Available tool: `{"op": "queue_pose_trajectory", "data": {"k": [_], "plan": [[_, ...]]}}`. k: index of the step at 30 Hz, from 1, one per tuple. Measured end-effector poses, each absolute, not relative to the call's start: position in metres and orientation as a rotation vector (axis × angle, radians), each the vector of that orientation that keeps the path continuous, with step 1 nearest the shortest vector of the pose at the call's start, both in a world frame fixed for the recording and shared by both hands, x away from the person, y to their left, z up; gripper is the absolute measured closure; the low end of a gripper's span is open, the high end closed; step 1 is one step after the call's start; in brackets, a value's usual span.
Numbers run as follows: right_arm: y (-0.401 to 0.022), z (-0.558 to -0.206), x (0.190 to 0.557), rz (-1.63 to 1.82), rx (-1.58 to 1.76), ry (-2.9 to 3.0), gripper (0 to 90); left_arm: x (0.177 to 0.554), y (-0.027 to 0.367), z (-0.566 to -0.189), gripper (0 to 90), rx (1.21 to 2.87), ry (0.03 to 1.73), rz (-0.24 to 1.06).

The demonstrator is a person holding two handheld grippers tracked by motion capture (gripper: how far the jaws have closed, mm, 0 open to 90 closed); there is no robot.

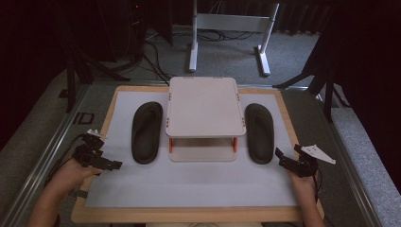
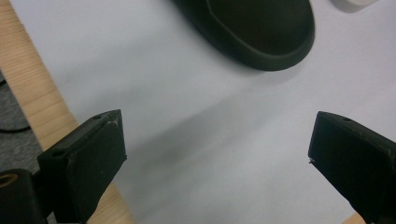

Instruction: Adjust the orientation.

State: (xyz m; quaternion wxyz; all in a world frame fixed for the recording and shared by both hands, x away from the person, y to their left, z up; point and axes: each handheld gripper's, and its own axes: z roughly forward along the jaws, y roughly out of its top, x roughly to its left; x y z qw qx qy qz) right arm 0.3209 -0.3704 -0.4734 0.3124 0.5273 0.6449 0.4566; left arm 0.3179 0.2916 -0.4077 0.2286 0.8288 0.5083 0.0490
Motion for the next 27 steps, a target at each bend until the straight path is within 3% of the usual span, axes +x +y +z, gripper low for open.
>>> {"op": "queue_pose_trajectory", "data": {"k": [7, 27], "plan": [[-0.370, -0.474, 0.321, 1.191, 1.389, 1.704, 14.1, 0.331, 0.291, -0.404, 3.6, 2.357, 1.425, 0.018], [-0.369, -0.474, 0.321, 1.188, 1.380, 1.711, 14.1, 0.369, 0.279, -0.385, 4.2, 2.376, 1.471, 0.058]]}}
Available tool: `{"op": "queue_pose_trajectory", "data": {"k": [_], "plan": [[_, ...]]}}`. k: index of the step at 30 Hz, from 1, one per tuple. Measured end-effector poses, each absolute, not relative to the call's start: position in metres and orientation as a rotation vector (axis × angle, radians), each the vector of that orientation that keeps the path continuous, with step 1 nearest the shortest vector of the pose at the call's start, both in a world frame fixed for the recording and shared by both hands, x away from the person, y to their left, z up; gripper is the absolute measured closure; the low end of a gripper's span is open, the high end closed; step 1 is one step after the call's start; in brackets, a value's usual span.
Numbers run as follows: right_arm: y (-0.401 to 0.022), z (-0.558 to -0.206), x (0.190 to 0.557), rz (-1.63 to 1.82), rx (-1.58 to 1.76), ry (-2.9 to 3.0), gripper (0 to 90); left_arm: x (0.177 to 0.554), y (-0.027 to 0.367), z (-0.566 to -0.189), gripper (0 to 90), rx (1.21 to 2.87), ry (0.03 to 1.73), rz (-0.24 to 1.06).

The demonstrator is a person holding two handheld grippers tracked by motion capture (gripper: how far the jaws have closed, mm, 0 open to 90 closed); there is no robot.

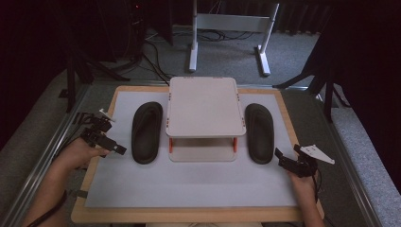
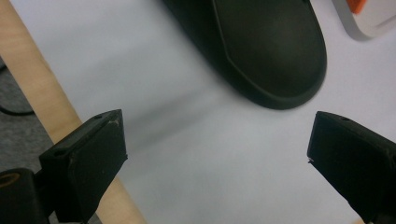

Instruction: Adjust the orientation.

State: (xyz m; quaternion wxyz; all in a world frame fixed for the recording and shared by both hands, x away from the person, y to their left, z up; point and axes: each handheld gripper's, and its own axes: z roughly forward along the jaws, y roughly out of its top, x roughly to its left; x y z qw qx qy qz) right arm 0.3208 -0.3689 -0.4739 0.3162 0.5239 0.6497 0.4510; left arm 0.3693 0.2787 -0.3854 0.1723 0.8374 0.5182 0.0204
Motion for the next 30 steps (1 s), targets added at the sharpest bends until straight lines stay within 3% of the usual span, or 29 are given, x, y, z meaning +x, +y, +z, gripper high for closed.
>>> {"op": "queue_pose_trajectory", "data": {"k": [24, 27, 30], "plan": [[-0.368, -0.475, 0.322, 1.173, 1.381, 1.726, 14.1, 0.431, 0.249, -0.370, 5.3, 2.290, 1.530, 0.068], [-0.368, -0.475, 0.322, 1.174, 1.381, 1.729, 14.1, 0.438, 0.245, -0.369, 6.3, 2.288, 1.525, 0.061], [-0.368, -0.475, 0.322, 1.175, 1.382, 1.730, 14.1, 0.445, 0.239, -0.370, 13.4, 2.295, 1.513, 0.080]]}}
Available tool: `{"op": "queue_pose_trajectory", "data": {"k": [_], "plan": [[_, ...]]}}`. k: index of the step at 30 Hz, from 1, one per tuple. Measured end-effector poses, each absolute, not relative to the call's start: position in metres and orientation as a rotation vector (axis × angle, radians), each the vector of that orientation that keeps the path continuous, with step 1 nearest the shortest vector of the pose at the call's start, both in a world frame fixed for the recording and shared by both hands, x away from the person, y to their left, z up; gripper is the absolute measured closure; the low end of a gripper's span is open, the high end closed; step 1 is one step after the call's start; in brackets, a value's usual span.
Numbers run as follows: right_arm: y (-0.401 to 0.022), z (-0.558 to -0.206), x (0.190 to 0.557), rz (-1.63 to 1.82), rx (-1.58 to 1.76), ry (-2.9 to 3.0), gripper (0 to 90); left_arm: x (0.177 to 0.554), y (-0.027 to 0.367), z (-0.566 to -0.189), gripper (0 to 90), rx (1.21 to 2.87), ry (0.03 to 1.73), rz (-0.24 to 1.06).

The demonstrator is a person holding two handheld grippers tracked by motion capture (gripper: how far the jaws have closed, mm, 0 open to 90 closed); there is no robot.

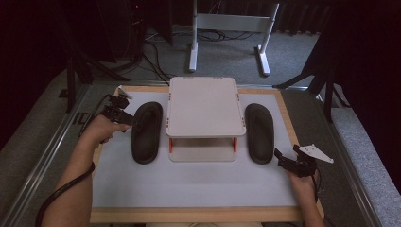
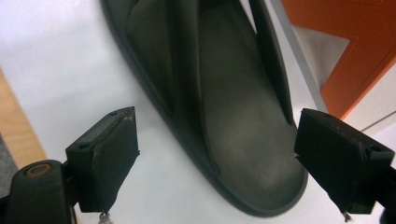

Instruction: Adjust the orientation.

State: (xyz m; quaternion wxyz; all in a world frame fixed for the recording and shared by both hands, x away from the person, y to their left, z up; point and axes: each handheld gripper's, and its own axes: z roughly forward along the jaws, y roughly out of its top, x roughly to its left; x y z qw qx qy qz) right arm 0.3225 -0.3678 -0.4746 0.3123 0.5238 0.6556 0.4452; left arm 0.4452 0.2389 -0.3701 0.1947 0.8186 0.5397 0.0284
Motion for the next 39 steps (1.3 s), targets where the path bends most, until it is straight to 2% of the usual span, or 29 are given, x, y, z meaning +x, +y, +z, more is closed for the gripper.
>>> {"op": "queue_pose_trajectory", "data": {"k": [6, 8, 13, 18, 29, 31, 36, 39], "plan": [[-0.369, -0.475, 0.323, 1.183, 1.384, 1.733, 14.1, 0.459, 0.233, -0.380, 14.5, 2.312, 1.538, 0.083], [-0.368, -0.475, 0.323, 1.179, 1.382, 1.739, 14.1, 0.463, 0.233, -0.383, 20.3, 2.313, 1.561, 0.110], [-0.368, -0.475, 0.323, 1.178, 1.376, 1.746, 14.1, 0.471, 0.231, -0.390, 25.6, 2.295, 1.582, 0.106], [-0.367, -0.475, 0.323, 1.176, 1.375, 1.749, 15.7, 0.479, 0.227, -0.393, 39.7, 2.279, 1.577, 0.080], [-0.367, -0.475, 0.323, 1.172, 1.370, 1.752, 15.7, 0.489, 0.222, -0.409, 46.2, 2.315, 1.612, 0.057], [-0.367, -0.475, 0.323, 1.171, 1.369, 1.754, 15.7, 0.489, 0.222, -0.411, 49.2, 2.308, 1.612, 0.065], [-0.367, -0.475, 0.323, 1.172, 1.371, 1.754, 15.7, 0.489, 0.222, -0.413, 64.5, 2.314, 1.618, 0.096], [-0.367, -0.475, 0.323, 1.171, 1.370, 1.756, 15.7, 0.489, 0.224, -0.412, 69.1, 2.309, 1.621, 0.100]]}}
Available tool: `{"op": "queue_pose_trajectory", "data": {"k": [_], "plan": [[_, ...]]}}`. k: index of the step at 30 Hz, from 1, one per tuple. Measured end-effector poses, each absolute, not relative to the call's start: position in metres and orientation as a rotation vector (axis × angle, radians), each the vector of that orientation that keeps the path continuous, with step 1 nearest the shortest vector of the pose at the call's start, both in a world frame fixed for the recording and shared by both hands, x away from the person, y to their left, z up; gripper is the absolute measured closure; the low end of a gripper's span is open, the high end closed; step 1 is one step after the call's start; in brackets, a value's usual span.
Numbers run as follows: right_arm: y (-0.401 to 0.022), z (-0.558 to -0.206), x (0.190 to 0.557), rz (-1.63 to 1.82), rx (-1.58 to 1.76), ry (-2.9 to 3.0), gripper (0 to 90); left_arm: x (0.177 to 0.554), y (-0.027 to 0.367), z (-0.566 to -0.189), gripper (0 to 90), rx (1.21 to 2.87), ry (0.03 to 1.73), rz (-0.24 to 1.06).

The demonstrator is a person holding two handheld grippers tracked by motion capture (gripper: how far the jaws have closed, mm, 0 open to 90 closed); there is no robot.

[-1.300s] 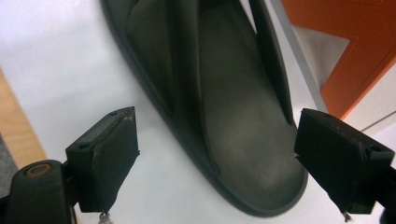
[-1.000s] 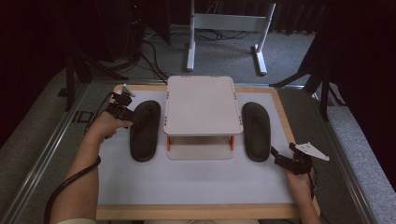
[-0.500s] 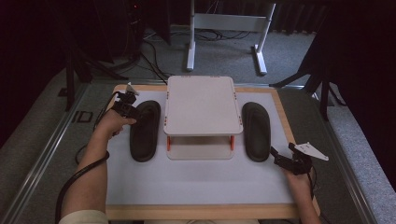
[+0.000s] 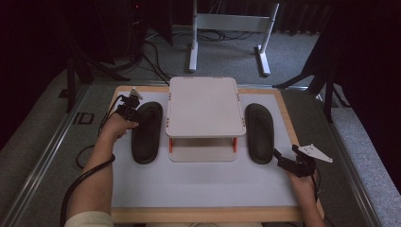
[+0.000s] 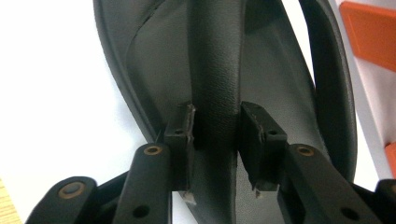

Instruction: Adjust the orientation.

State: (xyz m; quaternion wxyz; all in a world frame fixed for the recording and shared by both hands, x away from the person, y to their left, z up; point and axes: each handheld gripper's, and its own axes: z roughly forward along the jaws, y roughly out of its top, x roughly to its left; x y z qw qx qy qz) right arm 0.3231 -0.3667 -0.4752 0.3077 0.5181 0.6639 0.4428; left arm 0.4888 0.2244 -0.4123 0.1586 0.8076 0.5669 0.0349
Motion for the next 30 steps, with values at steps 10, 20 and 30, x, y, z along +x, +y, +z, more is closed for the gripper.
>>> {"op": "queue_pose_trajectory", "data": {"k": [10, 20, 30], "plan": [[-0.367, -0.475, 0.323, 1.172, 1.369, 1.757, 15.7, 0.487, 0.228, -0.412, 71.5, 2.258, 1.644, 0.084], [-0.367, -0.475, 0.323, 1.169, 1.373, 1.760, 15.7, 0.477, 0.234, -0.403, 72.3, 2.228, 1.637, 0.088], [-0.368, -0.474, 0.321, 1.169, 1.370, 1.746, 12.5, 0.466, 0.244, -0.379, 72.3, 2.192, 1.645, 0.105]]}}
